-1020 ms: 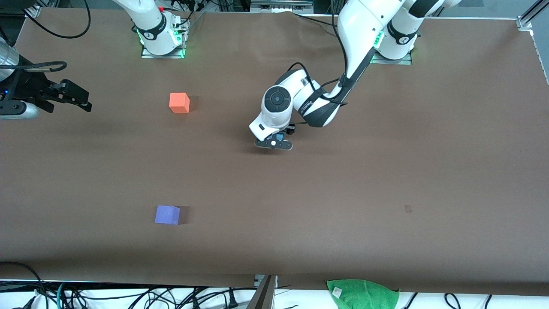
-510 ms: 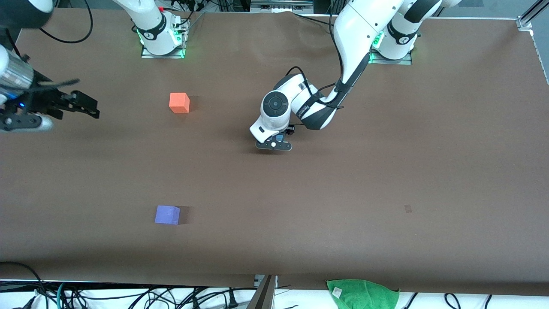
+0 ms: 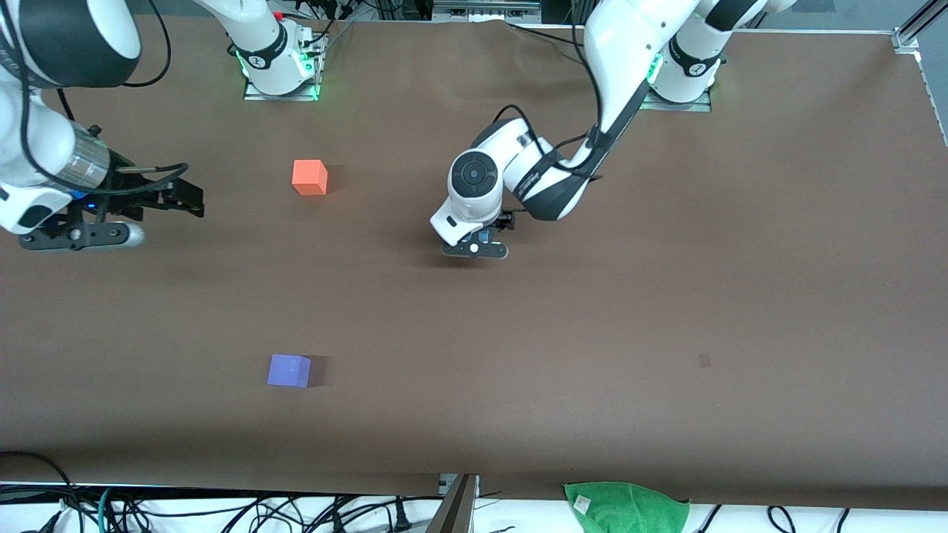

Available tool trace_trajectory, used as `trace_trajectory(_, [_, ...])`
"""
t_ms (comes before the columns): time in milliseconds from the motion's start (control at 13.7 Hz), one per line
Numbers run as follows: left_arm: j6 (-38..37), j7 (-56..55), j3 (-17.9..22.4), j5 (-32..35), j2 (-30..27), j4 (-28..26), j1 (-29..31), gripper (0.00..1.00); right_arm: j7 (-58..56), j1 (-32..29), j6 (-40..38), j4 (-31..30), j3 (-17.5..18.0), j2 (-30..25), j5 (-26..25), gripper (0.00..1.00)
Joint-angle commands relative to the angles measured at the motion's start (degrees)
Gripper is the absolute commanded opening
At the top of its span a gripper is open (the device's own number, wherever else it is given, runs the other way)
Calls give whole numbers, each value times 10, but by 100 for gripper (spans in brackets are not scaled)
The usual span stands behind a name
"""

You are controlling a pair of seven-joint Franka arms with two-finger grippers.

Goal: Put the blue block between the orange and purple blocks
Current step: 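Set the blue cube down with the left gripper while the right gripper reaches it, then lower the right gripper onto the light-blue cube and close on it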

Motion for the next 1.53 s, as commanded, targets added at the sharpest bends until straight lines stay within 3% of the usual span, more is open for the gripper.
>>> trace_trajectory(0, [-95,42,-4,-9,-92,-14,35,100,11,23,5,8,1,21,1,99])
trace_trajectory(437, [-263,182,-2,-21,-216,-15,176,100,92,97,134,-13,1,101,28,99])
trace_trajectory(583, [-285,247,1,-21,-249,-14,236,100,139,128,168,-23,1,117,30,99])
trace_trajectory(874, [-293,262,3,-20,-314,-20,346,100,304,224,262,-38,1,168,30,99])
trace_trajectory(1166, [-301,284,8,-12,-348,-25,383,100,430,294,361,-31,2,233,30,99])
trace_trajectory(1457, [-240,432,88,-12,-400,-114,350,100,513,354,412,-30,3,277,30,99])
